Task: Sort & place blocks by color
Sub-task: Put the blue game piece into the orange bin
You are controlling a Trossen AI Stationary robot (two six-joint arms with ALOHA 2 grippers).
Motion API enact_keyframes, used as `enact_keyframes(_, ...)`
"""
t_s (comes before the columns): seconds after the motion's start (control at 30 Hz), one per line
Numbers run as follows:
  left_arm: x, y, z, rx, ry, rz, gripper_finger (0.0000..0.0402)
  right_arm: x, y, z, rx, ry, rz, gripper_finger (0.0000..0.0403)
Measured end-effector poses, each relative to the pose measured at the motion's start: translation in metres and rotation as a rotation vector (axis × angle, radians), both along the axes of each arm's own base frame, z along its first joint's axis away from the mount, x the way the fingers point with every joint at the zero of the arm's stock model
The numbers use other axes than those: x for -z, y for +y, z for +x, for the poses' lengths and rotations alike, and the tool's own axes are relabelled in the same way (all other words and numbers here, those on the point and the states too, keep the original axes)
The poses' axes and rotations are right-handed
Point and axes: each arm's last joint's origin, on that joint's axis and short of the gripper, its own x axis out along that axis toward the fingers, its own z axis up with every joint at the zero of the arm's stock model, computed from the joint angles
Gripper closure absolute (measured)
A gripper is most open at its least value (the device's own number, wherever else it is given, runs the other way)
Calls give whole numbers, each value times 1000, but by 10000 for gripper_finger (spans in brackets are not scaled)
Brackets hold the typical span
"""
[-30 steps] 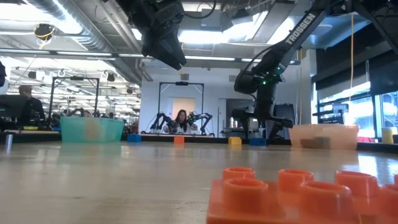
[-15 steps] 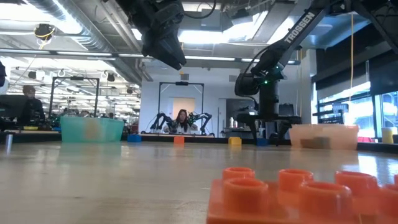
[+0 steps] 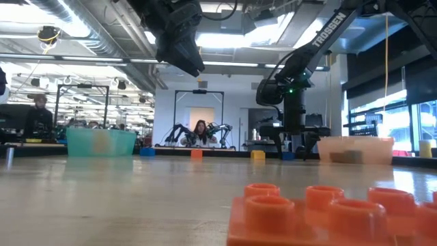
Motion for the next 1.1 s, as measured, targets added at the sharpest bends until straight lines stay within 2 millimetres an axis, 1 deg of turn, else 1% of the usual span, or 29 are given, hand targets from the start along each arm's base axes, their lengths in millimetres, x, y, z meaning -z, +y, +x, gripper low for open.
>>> enact_keyframes(0.2, 0, -1, 0, 20, 1, -6, 232, 0, -1, 1, 4, -4, -8, 92)
enact_keyframes(0.57, 0, -1, 0, 69, 25, 49, 232, -1, 2, 4, -3, -5, -26, 92)
enact_keyframes(0.87, 0, -1, 0, 71, 27, 50, 232, -1, 2, 5, 3, -5, -35, 92)
enact_keyframes(1.1, 0, -1, 0, 71, 26, 50, 232, 0, 0, 5, 30, 5, -82, 92)
